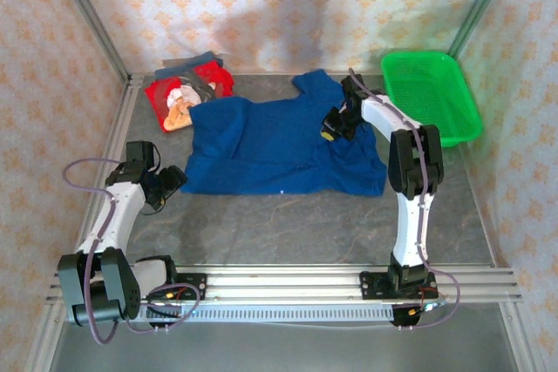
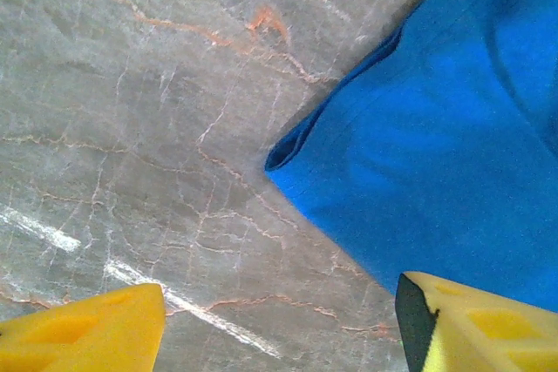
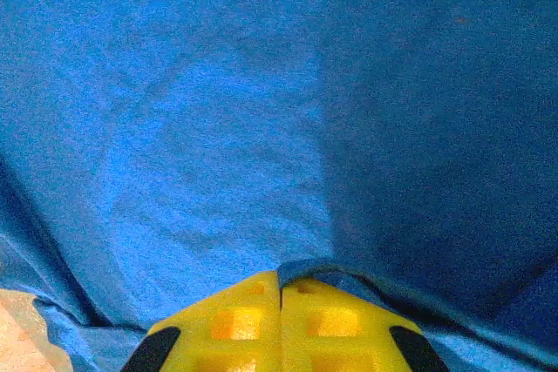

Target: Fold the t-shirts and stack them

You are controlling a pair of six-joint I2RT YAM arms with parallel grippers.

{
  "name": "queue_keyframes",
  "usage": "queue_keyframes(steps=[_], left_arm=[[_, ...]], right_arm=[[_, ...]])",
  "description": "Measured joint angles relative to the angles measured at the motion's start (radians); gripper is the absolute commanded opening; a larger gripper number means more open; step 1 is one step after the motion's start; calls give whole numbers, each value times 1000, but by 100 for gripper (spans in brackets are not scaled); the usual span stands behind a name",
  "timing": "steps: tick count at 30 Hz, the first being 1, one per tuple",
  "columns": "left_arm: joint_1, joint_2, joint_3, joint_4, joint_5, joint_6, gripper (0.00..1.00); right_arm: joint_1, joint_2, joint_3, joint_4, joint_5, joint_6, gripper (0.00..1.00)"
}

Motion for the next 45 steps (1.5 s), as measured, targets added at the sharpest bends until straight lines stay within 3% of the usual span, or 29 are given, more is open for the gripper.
queue_keyframes(steps=[6, 15, 18, 23, 29, 36, 45], left_arm=[[-2, 0, -31, 6, 5, 0, 71], [-61, 0, -64, 30, 15, -2, 71], [-98, 3, -64, 40, 14, -9, 71], [-136, 28, -61, 76, 14, -33, 71], [-180, 132, -40, 156, 23, -66, 70], [-196, 294, 6, 282, 32, -93, 66], [-198, 408, 61, 317, -47, -116, 64]], right_arm=[[29, 72, 108, -55, 0, -40, 1], [44, 103, 131, -80, 28, -78, 50], [44, 33, 69, -58, 46, -87, 60], [10, -217, -113, -48, 64, -92, 63], [-137, -506, -448, -2, 84, -56, 62], [-147, -515, -685, 63, 107, 6, 60], [-144, -417, -674, 53, 340, 33, 58]])
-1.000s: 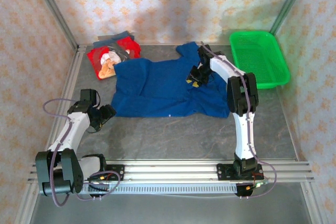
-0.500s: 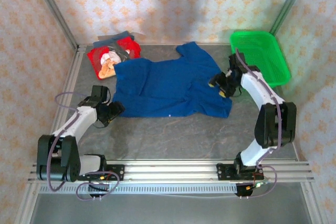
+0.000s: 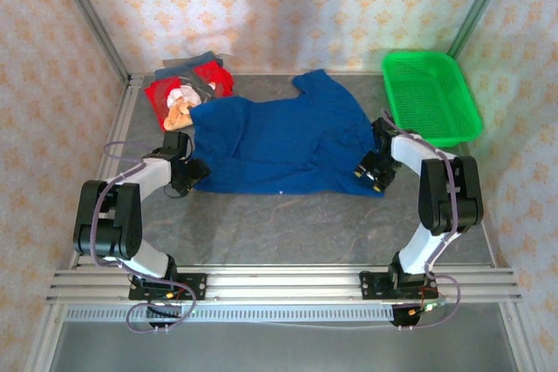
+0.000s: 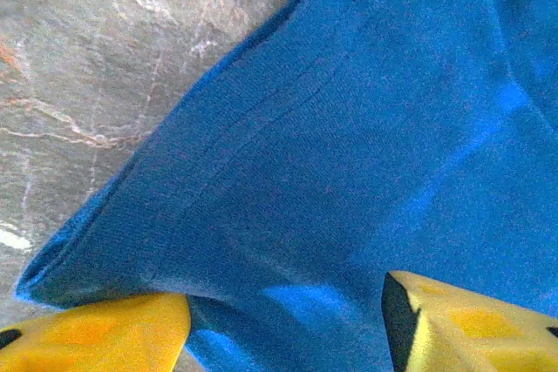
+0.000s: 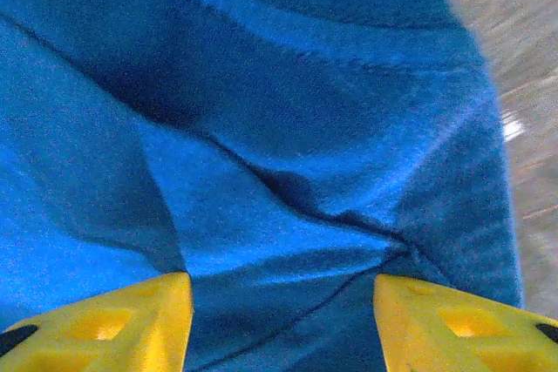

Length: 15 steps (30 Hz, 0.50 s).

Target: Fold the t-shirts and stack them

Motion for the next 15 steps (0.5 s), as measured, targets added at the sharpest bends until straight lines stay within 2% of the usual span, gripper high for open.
queue_keyframes(steps=[9, 15], left_arm=[[-5, -62, -50, -42, -71, -2, 59], [-5, -158, -124, -111, -89, -3, 59]], right_arm=[[-2, -34, -44, -77, 159, 3, 58], [-2, -75, -96, -86, 163, 3, 58]])
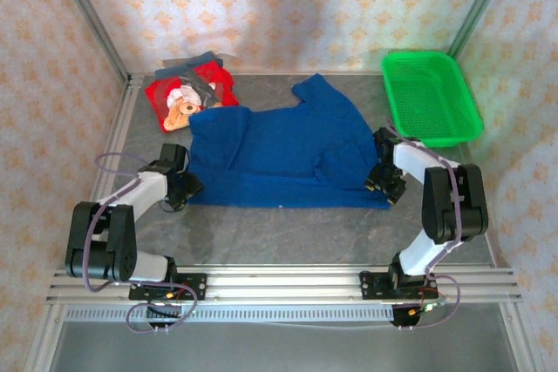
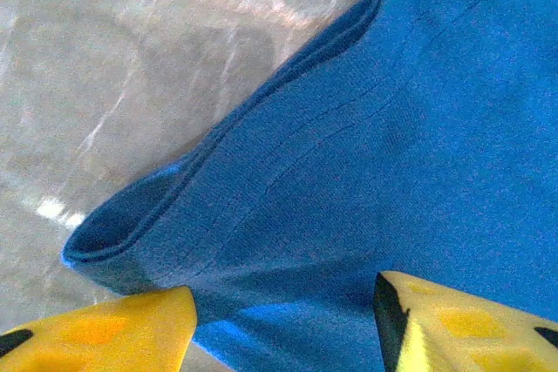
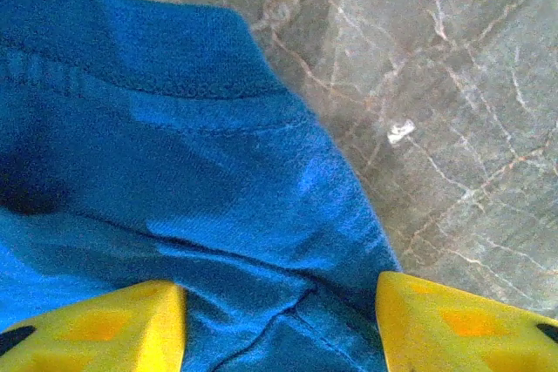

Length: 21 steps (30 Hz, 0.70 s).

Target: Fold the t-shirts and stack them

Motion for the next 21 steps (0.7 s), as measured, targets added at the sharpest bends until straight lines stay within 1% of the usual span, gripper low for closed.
queue_keyframes(steps=[7, 14, 17, 21], left_arm=[[-2, -154, -107, -56, 19, -44, 62], [-19, -328, -192, -151, 61, -124, 65], [-29, -377, -209, -192, 64, -160, 66], [-58, -412, -209, -251, 63, -190, 70]], right_arm=[[0, -53, -61, 0, 2, 0, 58], [0, -171, -166, -55, 47, 21, 58], [0, -216, -200, -96, 76, 35, 58], [0, -262, -208, -142, 126, 60, 58]])
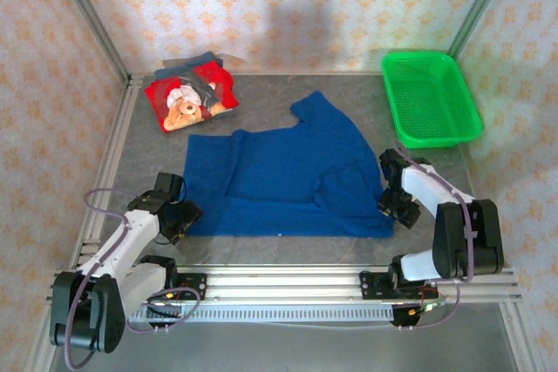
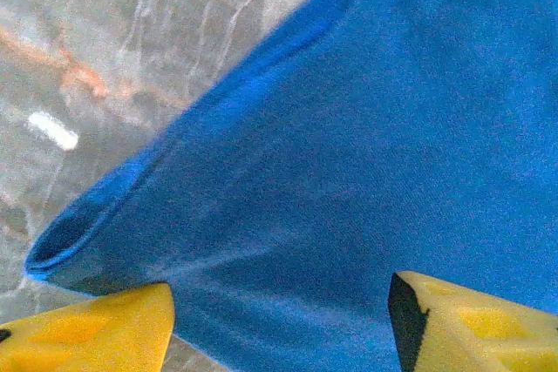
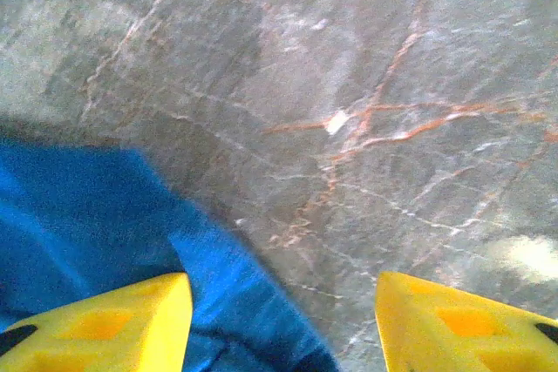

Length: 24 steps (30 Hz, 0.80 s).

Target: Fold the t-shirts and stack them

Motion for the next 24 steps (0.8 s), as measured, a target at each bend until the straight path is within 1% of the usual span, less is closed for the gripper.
queue_keyframes(steps=[1, 4, 6, 8, 11, 12, 15, 18, 22, 24], left_arm=[[-4, -9, 2, -18, -1, -7, 71], [-8, -35, 30, -77, -5, -14, 79], [-8, -51, 85, -117, -13, -12, 93], [-8, -49, 177, -145, -24, 4, 94], [-8, -2, 332, -175, -39, 39, 95], [-8, 18, 376, -182, -42, 51, 95], [3, 118, 519, -181, -36, 106, 94], [37, 247, 625, -150, -18, 167, 92], [79, 415, 702, -67, 20, 266, 84], [101, 511, 754, -35, 47, 325, 82]], right_arm=[[0, -9, 0, -5, 11, 5, 58], [0, -34, 1, -22, 34, 20, 59], [0, -56, 6, -28, 35, 28, 60], [0, -96, 23, -24, 19, 31, 64], [5, -158, 67, 17, -40, 14, 79], [10, -173, 92, 40, -61, 5, 81], [34, -173, 187, 108, -140, -50, 83], [47, -120, 298, 171, -229, -104, 82], [76, 20, 434, 230, -334, -169, 82], [95, 89, 479, 254, -383, -195, 84]])
